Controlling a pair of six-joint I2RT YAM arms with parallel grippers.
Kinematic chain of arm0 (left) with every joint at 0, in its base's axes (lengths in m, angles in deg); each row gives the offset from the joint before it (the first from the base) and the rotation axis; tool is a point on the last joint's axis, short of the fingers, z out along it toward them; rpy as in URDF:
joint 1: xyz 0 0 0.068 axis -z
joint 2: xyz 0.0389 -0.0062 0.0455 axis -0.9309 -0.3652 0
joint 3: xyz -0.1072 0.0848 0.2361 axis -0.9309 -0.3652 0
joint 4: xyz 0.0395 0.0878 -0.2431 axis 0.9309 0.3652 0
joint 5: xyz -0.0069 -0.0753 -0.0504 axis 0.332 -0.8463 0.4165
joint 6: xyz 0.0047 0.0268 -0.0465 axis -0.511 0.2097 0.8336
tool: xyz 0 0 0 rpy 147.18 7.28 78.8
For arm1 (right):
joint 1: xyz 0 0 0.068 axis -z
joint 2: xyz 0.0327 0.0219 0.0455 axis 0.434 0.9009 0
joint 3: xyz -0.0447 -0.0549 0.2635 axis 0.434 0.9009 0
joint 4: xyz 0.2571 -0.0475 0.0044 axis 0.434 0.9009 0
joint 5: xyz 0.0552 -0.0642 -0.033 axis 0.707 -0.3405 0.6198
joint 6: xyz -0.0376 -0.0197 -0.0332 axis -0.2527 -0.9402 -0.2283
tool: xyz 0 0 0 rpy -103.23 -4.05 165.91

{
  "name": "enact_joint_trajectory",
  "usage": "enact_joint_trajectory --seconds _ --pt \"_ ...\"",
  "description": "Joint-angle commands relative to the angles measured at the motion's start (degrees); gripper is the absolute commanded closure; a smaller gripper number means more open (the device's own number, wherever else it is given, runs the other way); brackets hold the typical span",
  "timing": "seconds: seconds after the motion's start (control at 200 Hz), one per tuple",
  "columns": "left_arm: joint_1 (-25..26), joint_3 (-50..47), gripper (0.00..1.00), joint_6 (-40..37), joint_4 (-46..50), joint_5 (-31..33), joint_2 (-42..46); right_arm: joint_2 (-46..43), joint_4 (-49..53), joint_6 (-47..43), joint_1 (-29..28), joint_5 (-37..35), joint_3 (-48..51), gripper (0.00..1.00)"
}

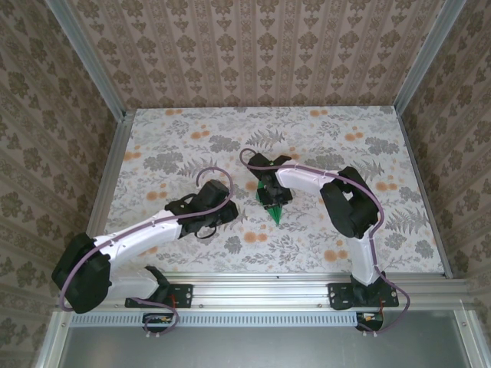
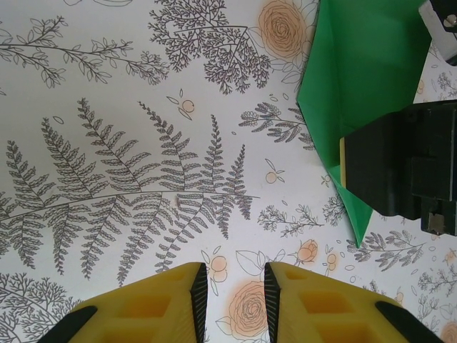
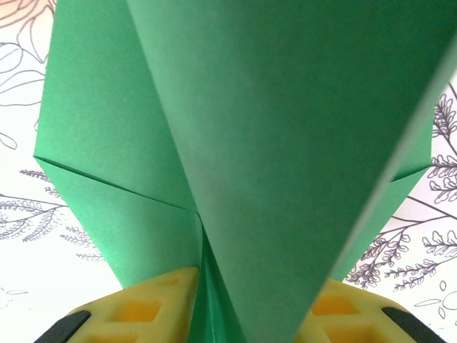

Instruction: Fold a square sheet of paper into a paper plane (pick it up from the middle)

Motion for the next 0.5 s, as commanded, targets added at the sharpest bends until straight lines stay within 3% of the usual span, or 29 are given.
enact_joint_trajectory --seconds 0.0,0.115,0.25,0.46,0.495 --pt "-0.6 0.0 0.69 -0.3 1.4 0.8 1.2 4.3 1.8 1.7 -0.1 1.7 0.1 0.67" --pt "-0.7 0.3 0.69 -0.8 1.9 1.1 1.4 3.3 3.2 1.8 -0.6 1.3 -1.1 0.66" --pt "-0.8 2.2 0.63 -4.0 5.2 3.7 2.6 -3.1 6.6 0.9 -0.5 -1.5 -4.8 0.59" --pt "-1.0 3.8 0.43 -10.3 10.6 13.2 8.6 -14.0 11.1 -1.3 -0.4 -4.8 -9.2 0.44" --pt "-1.1 3.9 0.4 -11.4 11.4 15.2 10.2 -16.2 11.3 -1.9 -0.3 -5.5 -9.2 0.38"
